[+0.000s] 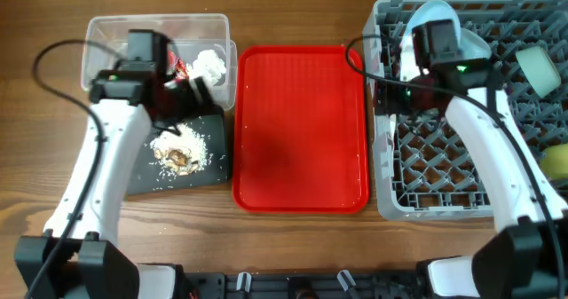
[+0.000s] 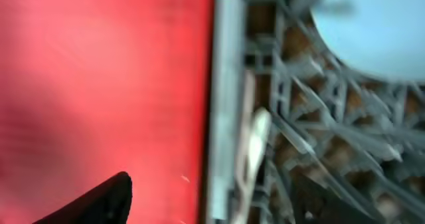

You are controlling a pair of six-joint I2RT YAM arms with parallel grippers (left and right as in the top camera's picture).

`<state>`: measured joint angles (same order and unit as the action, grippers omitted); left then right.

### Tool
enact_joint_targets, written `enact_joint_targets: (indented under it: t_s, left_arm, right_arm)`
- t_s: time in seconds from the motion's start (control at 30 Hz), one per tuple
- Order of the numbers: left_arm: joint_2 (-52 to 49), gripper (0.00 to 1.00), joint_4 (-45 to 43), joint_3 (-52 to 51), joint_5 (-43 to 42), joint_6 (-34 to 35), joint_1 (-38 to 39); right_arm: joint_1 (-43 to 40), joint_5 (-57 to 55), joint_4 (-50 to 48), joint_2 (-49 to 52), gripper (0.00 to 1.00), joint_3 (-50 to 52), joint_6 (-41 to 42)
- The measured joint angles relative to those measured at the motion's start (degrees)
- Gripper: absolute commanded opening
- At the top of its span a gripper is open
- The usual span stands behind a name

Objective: Sort waste into correct bins and load items into the dishwasher rack

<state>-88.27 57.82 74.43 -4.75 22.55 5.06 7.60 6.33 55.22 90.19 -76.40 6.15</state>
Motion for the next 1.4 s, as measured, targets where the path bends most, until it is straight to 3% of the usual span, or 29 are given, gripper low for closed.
enact_joint_targets:
  t_s: [0.13,0.27,0.37,0.43,0.57,0.67,0.77,1.07,1.13,1.2,1.4]
  left_arm:
    - [0.0,1.0,0.2,0.0,-1.33,-6.91,8.46]
    - [0.0,1.0,12.17,-0.02,-1.11,-8.28,9.03]
    - [1.25,1.0,12.07,-2.32,-1.11,-7.8,9.03]
    - [8.79,1.0,5.35,-8.98,-0.92,-7.26,9.03]
    - [34.8,1.0,-6.54,-24.22,-0.22,-7.02,9.03]
    - [47.45,1.0,-6.97,-28.48,-0.02,-6.99,9.03]
    - [52.48,1.0,-6.95,-28.61,0.17,-6.99,9.03]
    - [52.83,1.0,-6.93,-28.63,0.2,-6.99,9.03]
    - [52.83,1.0,-6.93,-28.63,0.2,-6.99,9.03]
    - [52.83,1.0,-6.95,-28.63,0.2,-6.99,9.03]
    - [52.83,1.0,-6.93,-28.72,0.2,-6.99,9.03]
  right_arm:
    - [0.0,8.26,2.84,-0.63,1.0,-0.52,-1.75]
    - [0.0,7.54,9.29,-1.49,1.0,-0.44,-0.87]
    - [0.0,7.06,4.87,-10.27,1.0,3.17,-0.2]
    - [0.04,7.13,1.53,-20.0,1.0,7.26,-0.17]
    - [0.07,5.73,-5.51,-41.51,1.0,19.61,0.09]
    - [0.07,3.85,-2.27,-50.64,1.0,22.75,0.48]
    - [0.07,3.65,-1.25,-51.45,1.0,22.75,0.7]
    - [0.07,2.12,-1.25,-47.84,1.0,22.82,0.0]
    - [0.07,1.03,-3.48,-51.04,1.0,23.8,-1.53]
    - [0.07,0.66,-12.55,-57.79,1.0,28.24,-2.14]
    - [0.07,0.46,-37.33,-85.42,1.0,55.32,-2.84]
